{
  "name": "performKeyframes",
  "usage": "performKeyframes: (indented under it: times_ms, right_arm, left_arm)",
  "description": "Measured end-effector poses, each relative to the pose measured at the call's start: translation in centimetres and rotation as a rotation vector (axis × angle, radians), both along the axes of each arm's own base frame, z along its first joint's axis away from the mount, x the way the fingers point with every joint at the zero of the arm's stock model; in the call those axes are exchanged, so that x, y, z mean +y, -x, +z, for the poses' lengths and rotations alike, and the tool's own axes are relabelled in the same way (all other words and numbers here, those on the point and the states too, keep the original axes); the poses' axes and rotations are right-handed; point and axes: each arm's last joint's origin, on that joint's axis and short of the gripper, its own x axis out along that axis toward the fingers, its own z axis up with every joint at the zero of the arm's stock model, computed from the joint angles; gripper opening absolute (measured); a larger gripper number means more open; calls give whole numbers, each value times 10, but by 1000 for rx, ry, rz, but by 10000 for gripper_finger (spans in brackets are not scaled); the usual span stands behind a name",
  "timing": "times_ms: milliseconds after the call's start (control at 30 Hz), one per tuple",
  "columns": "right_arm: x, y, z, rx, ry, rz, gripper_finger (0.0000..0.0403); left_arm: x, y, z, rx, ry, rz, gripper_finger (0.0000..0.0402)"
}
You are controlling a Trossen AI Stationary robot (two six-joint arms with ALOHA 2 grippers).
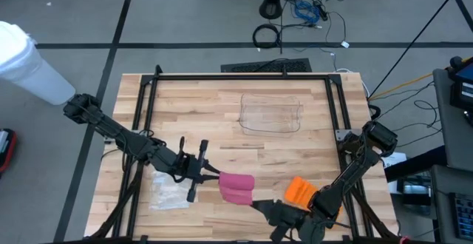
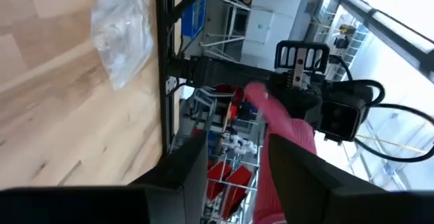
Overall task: Roll bandage
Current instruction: Roll the pink bandage
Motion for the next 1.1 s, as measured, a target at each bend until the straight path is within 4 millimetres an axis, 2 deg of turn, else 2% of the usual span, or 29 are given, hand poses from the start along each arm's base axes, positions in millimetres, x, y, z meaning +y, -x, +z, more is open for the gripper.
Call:
performKeyframes:
  times_ms: [300, 567, 1000, 1100]
  right_arm:
    - [1, 1, 1, 19, 63, 7, 141]
    - [10, 0, 26, -5, 52, 21, 141]
    - [-12, -22, 26, 18, 27, 28, 141]
    - [-13, -25, 26, 26, 7, 92, 141]
  left_arm:
    - [0, 1, -2, 30, 38, 5, 18]
    - [0, 1, -5, 69, 74, 13, 18]
    - [-1, 2, -5, 78, 124, 15, 18]
    - [-1, 2, -5, 78, 124, 16, 18]
